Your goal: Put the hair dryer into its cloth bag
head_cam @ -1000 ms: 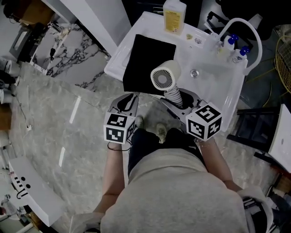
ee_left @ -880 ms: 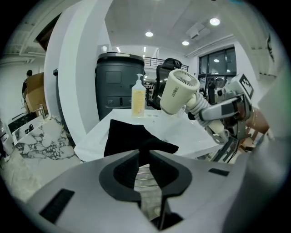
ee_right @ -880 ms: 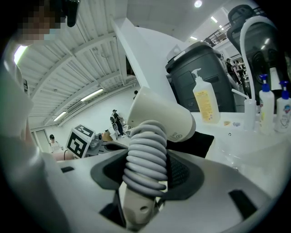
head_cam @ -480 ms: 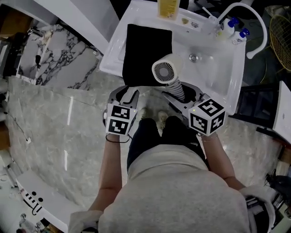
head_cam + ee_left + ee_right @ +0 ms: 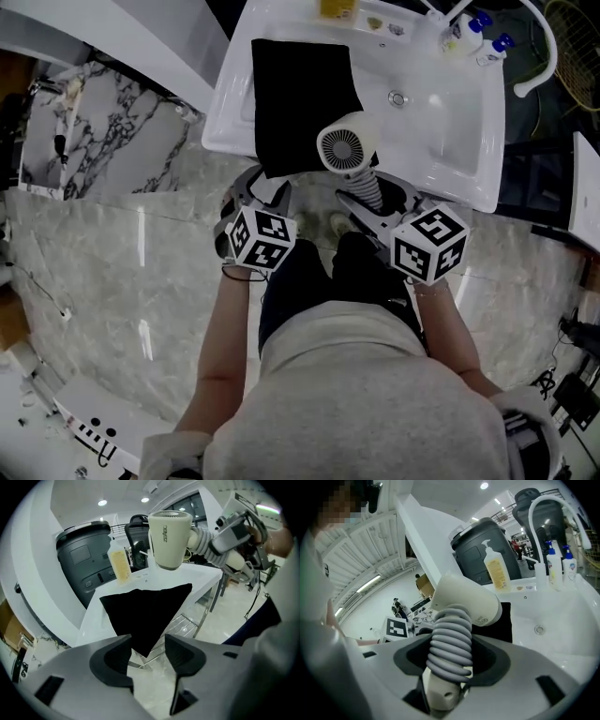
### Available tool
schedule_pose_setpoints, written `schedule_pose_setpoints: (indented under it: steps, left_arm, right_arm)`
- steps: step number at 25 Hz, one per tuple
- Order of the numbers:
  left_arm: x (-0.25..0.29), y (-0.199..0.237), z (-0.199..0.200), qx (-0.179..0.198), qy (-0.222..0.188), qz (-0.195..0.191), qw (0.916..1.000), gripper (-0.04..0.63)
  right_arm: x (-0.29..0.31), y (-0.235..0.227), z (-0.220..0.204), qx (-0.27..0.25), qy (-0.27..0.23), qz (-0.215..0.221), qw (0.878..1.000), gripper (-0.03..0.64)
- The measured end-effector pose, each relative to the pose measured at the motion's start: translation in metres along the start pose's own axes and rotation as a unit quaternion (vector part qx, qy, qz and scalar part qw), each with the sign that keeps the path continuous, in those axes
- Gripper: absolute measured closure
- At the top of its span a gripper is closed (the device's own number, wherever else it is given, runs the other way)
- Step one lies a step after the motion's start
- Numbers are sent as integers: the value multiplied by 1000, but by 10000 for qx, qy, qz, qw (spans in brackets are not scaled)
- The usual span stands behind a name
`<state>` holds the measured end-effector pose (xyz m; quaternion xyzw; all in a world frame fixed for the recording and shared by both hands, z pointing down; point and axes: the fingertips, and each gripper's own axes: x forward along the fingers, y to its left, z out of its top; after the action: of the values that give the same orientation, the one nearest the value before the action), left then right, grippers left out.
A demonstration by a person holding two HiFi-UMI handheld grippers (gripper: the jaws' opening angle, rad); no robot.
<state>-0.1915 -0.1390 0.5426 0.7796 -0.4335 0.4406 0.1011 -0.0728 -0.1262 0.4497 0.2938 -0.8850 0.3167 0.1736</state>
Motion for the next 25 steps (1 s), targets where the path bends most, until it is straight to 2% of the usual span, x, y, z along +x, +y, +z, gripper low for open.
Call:
schedule_pose_setpoints:
  steps: [5, 9, 12, 18, 22, 25]
  left_arm:
    - [14, 2, -2, 543, -6, -60, 9985, 391]
    - [21, 9, -2, 1179, 74, 256, 9927, 365]
    - [25, 5, 2, 1422, 10, 259, 9895, 365]
    - [20, 5, 9, 1185, -200, 201, 9926, 378]
    - [11, 14, 22, 1137, -476, 215, 9921, 471]
    - [5, 20, 30, 1032, -585, 92, 9929, 511]
  right_arm:
    - [4, -1, -11, 209, -54, -275, 9994, 388]
    - [4, 2, -18, 390, -147, -452, 9981, 388]
    - [2, 2, -24, 492, -172, -607, 9968, 388]
    - [4, 6, -22, 617, -366, -739, 9947, 388]
    - [3, 11, -19, 584, -458, -798, 9940, 388]
    - [3, 17, -18, 512, -478, -803, 9943, 388]
